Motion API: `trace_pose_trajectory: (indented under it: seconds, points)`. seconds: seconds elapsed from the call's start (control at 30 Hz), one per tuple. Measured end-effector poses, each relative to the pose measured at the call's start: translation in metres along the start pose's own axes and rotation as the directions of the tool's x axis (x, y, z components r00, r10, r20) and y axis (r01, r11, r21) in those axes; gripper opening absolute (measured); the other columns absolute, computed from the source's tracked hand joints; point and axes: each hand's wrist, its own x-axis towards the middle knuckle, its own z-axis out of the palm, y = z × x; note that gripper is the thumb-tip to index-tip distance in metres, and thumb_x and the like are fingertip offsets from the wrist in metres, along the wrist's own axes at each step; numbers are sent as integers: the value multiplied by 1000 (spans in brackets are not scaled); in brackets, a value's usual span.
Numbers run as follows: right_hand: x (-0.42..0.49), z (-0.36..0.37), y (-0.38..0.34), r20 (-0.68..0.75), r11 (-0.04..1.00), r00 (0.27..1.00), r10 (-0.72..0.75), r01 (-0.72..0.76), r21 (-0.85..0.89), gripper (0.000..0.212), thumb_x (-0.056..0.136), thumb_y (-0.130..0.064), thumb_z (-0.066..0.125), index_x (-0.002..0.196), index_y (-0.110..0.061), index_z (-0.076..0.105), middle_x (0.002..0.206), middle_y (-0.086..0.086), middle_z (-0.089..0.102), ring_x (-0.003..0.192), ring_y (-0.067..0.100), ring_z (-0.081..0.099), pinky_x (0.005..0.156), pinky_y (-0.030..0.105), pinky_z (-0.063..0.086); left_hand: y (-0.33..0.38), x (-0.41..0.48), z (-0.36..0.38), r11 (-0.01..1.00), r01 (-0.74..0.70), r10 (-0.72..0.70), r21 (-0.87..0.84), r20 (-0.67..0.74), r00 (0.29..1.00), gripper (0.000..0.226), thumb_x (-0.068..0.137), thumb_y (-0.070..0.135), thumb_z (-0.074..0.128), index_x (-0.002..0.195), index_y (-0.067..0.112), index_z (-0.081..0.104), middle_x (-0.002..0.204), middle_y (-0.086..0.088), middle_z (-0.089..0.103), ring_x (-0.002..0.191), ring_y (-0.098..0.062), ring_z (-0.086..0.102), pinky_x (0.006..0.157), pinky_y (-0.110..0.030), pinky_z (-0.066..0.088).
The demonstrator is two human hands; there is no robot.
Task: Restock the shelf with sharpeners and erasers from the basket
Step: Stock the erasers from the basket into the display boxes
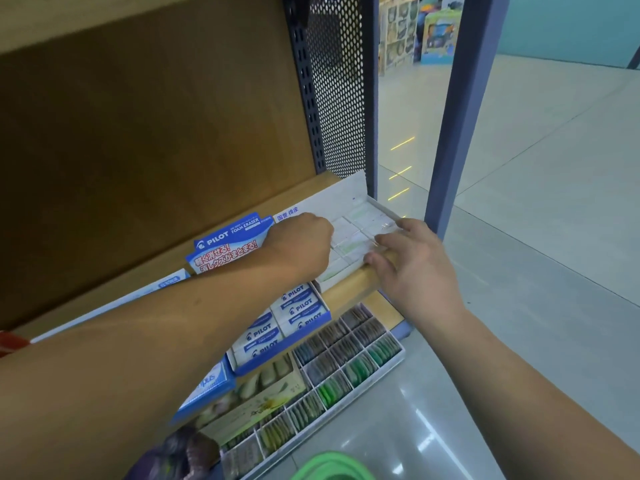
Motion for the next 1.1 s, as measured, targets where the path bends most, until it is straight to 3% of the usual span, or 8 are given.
trace_pose_trajectory:
  seconds: [0.17,0.3,0.6,0.7,0.8,0.87,0.97,1.1]
  points:
    - [-1,-10,-8,112,998,992,63,-63,0,31,92,-31,72,120,-19,73,150,1,48,137,19,44,103,31,40,-3,-14,-6,990,50,-48,-130,19,999,26,98,11,53,72,16,52,86,-1,50,87,-31,61,50,-30,31]
    - [-13,-26,-21,152,994,985,87,-77,-71,44,92,-45,69,131,-26,65,147,-4,49,135,19,47,101,38,45,-11,-51,-20,967,13,-16,-253,-10,1000,30,103,22,52,129,23,66,130,-2,54,115,-28,58,94,-42,51]
    - [-129,-81,-85,526,949,851,1,164,-268,44,91,-58,56,131,-41,52,100,-12,72,98,23,69,84,39,55,3,-232,1,778,-206,27,-594,-296,955,19,88,23,63,98,15,77,90,-1,70,79,-14,59,75,-27,48]
    - [-200,-88,-94,674,926,738,-9,260,-273,36,93,-57,55,125,-39,56,92,-15,72,95,15,69,76,31,52,13,-290,47,745,-127,26,-655,-161,987,14,89,25,61,94,21,74,85,6,69,79,-13,62,77,-32,53]
    - [-259,-68,-82,894,901,440,81,351,-254,38,94,-57,54,126,-36,58,105,-8,73,105,18,66,79,31,49,23,-333,99,757,61,64,-651,166,984,14,93,24,58,96,23,72,87,4,72,79,-17,66,73,-37,57]
    - [-286,-42,-60,950,902,242,197,335,-272,49,93,-56,59,135,-33,55,130,-2,65,119,22,61,94,35,51,27,-356,141,812,213,111,-543,503,857,23,96,23,61,117,24,72,110,-5,74,96,-21,68,85,-33,56]
    - [-312,-6,-24,922,905,187,338,205,-373,64,90,-47,67,146,-22,48,148,7,50,130,26,53,107,35,45,31,-393,209,798,459,41,-391,794,606,55,95,32,69,145,14,55,147,-10,56,129,-26,57,108,-34,45]
    - [-348,26,6,870,878,156,468,32,-478,97,78,-53,80,155,-20,31,161,12,30,146,34,32,120,45,31,44,-440,261,579,695,-28,-426,842,539,79,87,44,77,153,17,44,162,-8,37,142,-24,44,117,-32,37]
